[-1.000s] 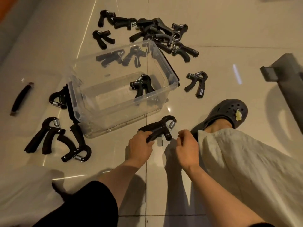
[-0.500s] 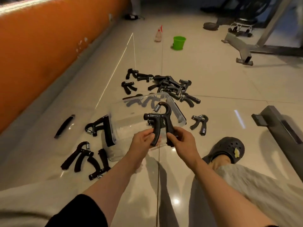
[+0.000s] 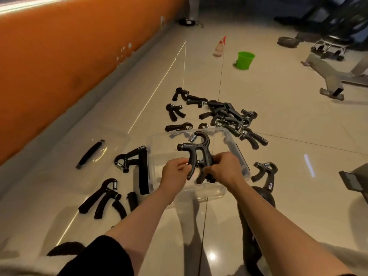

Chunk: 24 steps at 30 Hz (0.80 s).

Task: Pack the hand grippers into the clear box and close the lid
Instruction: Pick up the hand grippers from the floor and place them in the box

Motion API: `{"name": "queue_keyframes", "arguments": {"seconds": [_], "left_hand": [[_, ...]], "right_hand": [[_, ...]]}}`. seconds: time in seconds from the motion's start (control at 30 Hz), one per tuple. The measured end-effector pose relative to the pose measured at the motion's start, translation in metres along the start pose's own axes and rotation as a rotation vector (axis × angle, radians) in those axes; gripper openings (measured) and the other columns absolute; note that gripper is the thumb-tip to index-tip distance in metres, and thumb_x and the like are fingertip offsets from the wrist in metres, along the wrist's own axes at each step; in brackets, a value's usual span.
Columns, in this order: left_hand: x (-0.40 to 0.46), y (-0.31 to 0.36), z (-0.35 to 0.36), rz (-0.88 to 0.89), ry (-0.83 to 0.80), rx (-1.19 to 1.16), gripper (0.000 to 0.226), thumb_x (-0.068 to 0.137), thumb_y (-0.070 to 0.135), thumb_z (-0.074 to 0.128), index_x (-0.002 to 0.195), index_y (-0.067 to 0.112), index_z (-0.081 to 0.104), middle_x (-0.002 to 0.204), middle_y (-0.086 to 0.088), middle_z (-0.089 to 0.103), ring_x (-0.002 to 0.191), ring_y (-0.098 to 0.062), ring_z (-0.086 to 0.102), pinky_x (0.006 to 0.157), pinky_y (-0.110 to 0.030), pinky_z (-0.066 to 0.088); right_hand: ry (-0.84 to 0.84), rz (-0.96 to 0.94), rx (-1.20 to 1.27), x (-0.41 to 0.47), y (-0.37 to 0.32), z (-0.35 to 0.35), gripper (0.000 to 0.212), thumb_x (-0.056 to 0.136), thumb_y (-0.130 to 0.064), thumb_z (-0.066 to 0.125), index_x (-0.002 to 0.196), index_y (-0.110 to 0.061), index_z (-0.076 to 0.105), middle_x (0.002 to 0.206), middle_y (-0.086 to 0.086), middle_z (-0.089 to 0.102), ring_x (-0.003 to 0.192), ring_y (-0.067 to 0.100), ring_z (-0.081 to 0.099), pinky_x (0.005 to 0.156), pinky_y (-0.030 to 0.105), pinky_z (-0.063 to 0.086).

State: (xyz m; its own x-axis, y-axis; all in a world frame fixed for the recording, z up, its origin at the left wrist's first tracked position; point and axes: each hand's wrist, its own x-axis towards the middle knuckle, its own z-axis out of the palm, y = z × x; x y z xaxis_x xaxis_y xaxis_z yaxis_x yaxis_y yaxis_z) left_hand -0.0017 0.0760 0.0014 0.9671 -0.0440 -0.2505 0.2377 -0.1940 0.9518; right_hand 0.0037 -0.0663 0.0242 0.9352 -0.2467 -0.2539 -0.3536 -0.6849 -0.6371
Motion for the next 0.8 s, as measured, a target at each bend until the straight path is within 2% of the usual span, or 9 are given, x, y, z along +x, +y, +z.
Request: {"name": "queue_keyframes", "arguments": {"seconds": [0.13,0.2,0.3,0.37,0.43,0.5,0.6,0.7,0.8], "left_hand": [[0.039,-0.012,-0.014,-0.154,0.004,0.087,0.029,0.087,-0.002,0.057,0.115,0.003,0.063,0.102,-0.013,0.067,0.098,-0.024,0.064,0.089,-0.031,0.053],[0.056,-0.02,-0.016,-0.24,-0.033,0.126,0.031,0.084,-0.005,0.06,0.115,0.003,0.063,0.105,-0.013,0.065,0.098,-0.023,0.062,0.082,-0.026,0.051],[0.078,-0.036,-0.011,-0.364,-0.104,0.218,0.023,0.081,-0.008,0.062,0.077,0.015,0.061,0.083,-0.002,0.057,0.081,-0.017,0.054,0.064,-0.015,0.043],[0.094,-0.05,-0.006,-0.43,-0.118,0.265,0.026,0.082,-0.007,0.058,0.07,0.015,0.057,0.083,-0.005,0.055,0.079,-0.02,0.053,0.069,-0.022,0.044],[0.108,-0.062,-0.002,-0.482,-0.106,0.293,0.015,0.085,-0.003,0.053,0.088,0.006,0.064,0.097,-0.013,0.061,0.09,-0.027,0.058,0.078,-0.032,0.048],[0.124,-0.075,0.002,-0.548,-0.092,0.303,0.023,0.088,0.002,0.049,0.106,0.0,0.063,0.106,-0.018,0.064,0.097,-0.033,0.061,0.085,-0.039,0.052],[0.14,-0.089,0.005,-0.625,-0.119,0.279,0.026,0.09,0.005,0.048,0.113,-0.001,0.059,0.107,-0.022,0.064,0.097,-0.038,0.063,0.085,-0.047,0.055],[0.151,-0.099,0.007,-0.676,-0.104,0.23,0.028,0.092,0.004,0.048,0.117,-0.004,0.056,0.112,-0.023,0.062,0.101,-0.037,0.062,0.089,-0.045,0.053],[0.155,-0.106,0.011,-0.734,-0.081,0.16,0.031,0.095,0.006,0.043,0.122,-0.005,0.051,0.108,-0.022,0.06,0.096,-0.033,0.058,0.085,-0.04,0.051]], "right_hand": [[-0.131,0.048,-0.089,0.039,-0.012,0.019,0.026,0.071,-0.019,0.079,0.09,-0.003,0.07,0.087,0.012,0.071,0.079,0.023,0.068,0.074,0.037,0.058],[-0.197,0.075,-0.136,0.055,-0.01,0.032,0.029,0.074,-0.017,0.078,0.096,-0.001,0.069,0.093,0.013,0.07,0.08,0.023,0.066,0.069,0.029,0.056],[-0.263,0.132,-0.175,0.074,0.002,0.055,0.033,0.074,-0.017,0.078,0.102,-0.003,0.066,0.098,0.012,0.069,0.088,0.024,0.066,0.079,0.034,0.057],[-0.293,0.185,-0.186,0.084,0.009,0.069,0.036,0.072,-0.016,0.079,0.102,-0.004,0.064,0.097,0.012,0.068,0.088,0.025,0.066,0.08,0.036,0.057],[-0.317,0.229,-0.211,0.095,0.013,0.081,0.032,0.073,-0.015,0.078,0.098,-0.003,0.063,0.091,0.009,0.066,0.082,0.022,0.064,0.075,0.031,0.056],[-0.333,0.274,-0.248,0.106,0.014,0.091,0.027,0.075,-0.015,0.076,0.095,-0.004,0.063,0.085,0.007,0.062,0.075,0.019,0.058,0.067,0.027,0.05],[-0.309,0.331,-0.259,0.121,0.012,0.106,0.031,0.078,-0.015,0.073,0.105,-0.005,0.061,0.092,0.01,0.065,0.079,0.022,0.061,0.066,0.029,0.048],[-0.264,0.374,-0.252,0.129,0.012,0.118,0.032,0.083,-0.016,0.067,0.112,-0.005,0.059,0.103,0.011,0.067,0.094,0.027,0.066,0.072,0.034,0.053],[-0.242,0.418,-0.259,0.128,0.019,0.128,0.021,0.088,-0.012,0.057,0.108,-0.006,0.059,0.105,0.011,0.066,0.096,0.027,0.065,0.075,0.036,0.054]]}}
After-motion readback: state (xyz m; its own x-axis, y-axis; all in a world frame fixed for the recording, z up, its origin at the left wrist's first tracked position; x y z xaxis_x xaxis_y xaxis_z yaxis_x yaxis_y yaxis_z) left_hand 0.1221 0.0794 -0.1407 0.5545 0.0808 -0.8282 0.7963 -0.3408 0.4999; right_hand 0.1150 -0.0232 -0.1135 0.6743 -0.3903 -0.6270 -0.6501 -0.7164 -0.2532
